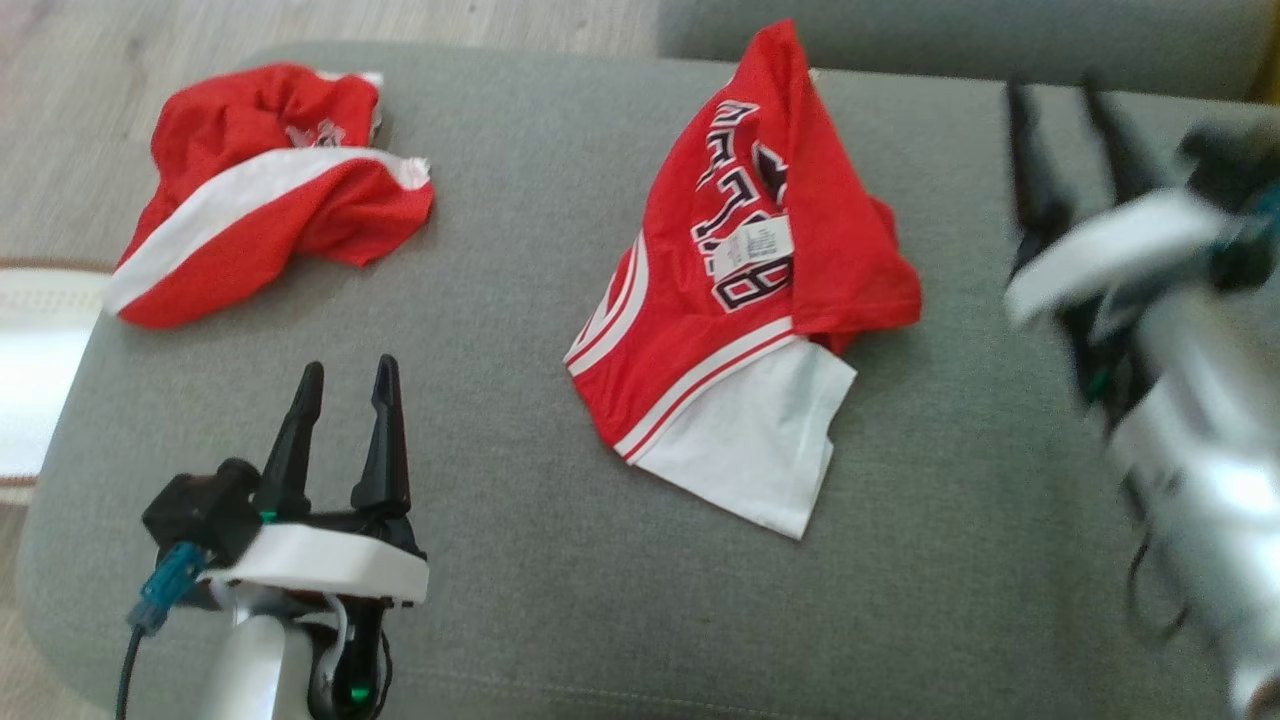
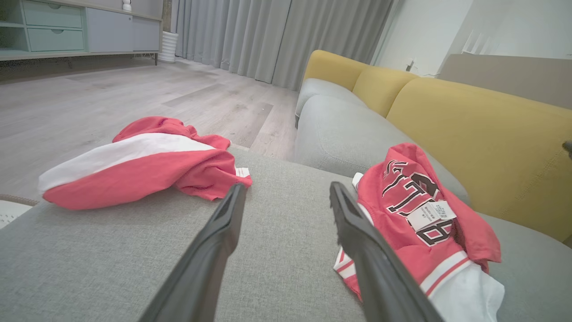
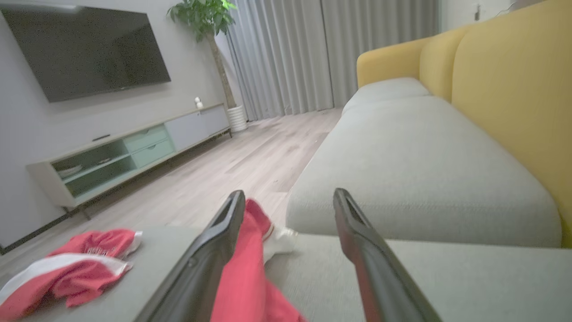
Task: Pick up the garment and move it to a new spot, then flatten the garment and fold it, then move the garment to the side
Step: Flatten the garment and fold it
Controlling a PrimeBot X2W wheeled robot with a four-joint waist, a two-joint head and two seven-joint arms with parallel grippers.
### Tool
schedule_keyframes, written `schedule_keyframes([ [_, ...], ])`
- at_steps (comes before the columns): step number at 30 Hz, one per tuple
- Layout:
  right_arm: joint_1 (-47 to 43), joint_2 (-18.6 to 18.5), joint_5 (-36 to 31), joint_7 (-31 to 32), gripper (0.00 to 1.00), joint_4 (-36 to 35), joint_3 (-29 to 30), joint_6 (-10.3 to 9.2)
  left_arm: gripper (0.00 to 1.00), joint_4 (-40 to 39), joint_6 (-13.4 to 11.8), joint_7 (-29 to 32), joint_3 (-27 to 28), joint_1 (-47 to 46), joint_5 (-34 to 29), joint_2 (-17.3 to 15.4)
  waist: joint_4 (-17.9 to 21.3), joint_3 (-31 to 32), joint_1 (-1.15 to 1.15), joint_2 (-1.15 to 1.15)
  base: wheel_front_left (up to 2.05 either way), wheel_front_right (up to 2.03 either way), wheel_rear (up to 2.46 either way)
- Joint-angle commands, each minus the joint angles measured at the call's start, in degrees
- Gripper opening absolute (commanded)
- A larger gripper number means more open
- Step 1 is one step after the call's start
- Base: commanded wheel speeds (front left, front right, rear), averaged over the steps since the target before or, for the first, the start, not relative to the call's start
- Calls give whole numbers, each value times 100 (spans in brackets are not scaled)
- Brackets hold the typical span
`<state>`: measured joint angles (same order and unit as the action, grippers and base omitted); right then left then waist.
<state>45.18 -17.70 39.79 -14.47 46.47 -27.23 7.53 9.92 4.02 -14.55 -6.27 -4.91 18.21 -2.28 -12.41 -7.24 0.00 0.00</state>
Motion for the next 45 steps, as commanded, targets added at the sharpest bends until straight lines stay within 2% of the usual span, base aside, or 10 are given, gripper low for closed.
schedule_keyframes([
  [1, -498, 238, -240, -50, 100, -402, -33, -4, 100, -180, 13, -45, 226, -108, -49, -60, 90, 132, 0, 0, 0, 0, 0],
  [7, -1097, 601, -489, 97, 100, -418, -594, -4, 100, -138, 41, -45, 183, -101, -65, -60, 10, 202, 0, 0, 0, 0, 0],
  [12, -886, 799, -676, 535, 100, -86, -965, -4, 100, -124, 51, -45, 162, -82, -43, -60, -136, 185, 0, 0, 0, 0, 0],
  [27, 436, 1372, -1417, 2348, 100, 2267, -267, -4, 100, -59, 43, -45, 104, -125, 66, -60, -578, 34, 0, 0, 0, 0, 0],
  [28, 498, 1386, -1464, 2351, 89, 2360, -206, -4, 100, -64, 35, -45, 109, -119, 70, -60, -588, 36, 0, 0, 0, 0, 0],
  [30, 583, 1406, -1583, 2314, 44, 2481, -129, -4, 100, -66, 21, -45, 124, -102, 75, -60, -590, 42, 0, 0, 0, 0, 0],
  [31, 600, 1414, -1629, 2287, 12, 2521, -94, -4, 100, -66, 13, -45, 133, -93, 76, -60, -583, 50, 0, 0, 0, 0, 0],
  [32, 609, 1420, -1671, 2246, 0, 2554, -55, -4, 100, -64, 9, -45, 145, -82, 74, -60, -570, 61, 0, 0, 0, 0, 0],
  [40, 764, 1311, -1940, 1683, 0, 2663, 316, -4, 100, -86, 5, -45, 240, -13, 5, -60, -241, 169, 0, 0, 0, 0, 0],
  [45, 1192, 773, -2163, 1543, 0, 2675, 490, -4, 100, -125, 17, -45, 280, 8, -22, -60, 50, 128, 0, 0, 0, 0, 0],
])
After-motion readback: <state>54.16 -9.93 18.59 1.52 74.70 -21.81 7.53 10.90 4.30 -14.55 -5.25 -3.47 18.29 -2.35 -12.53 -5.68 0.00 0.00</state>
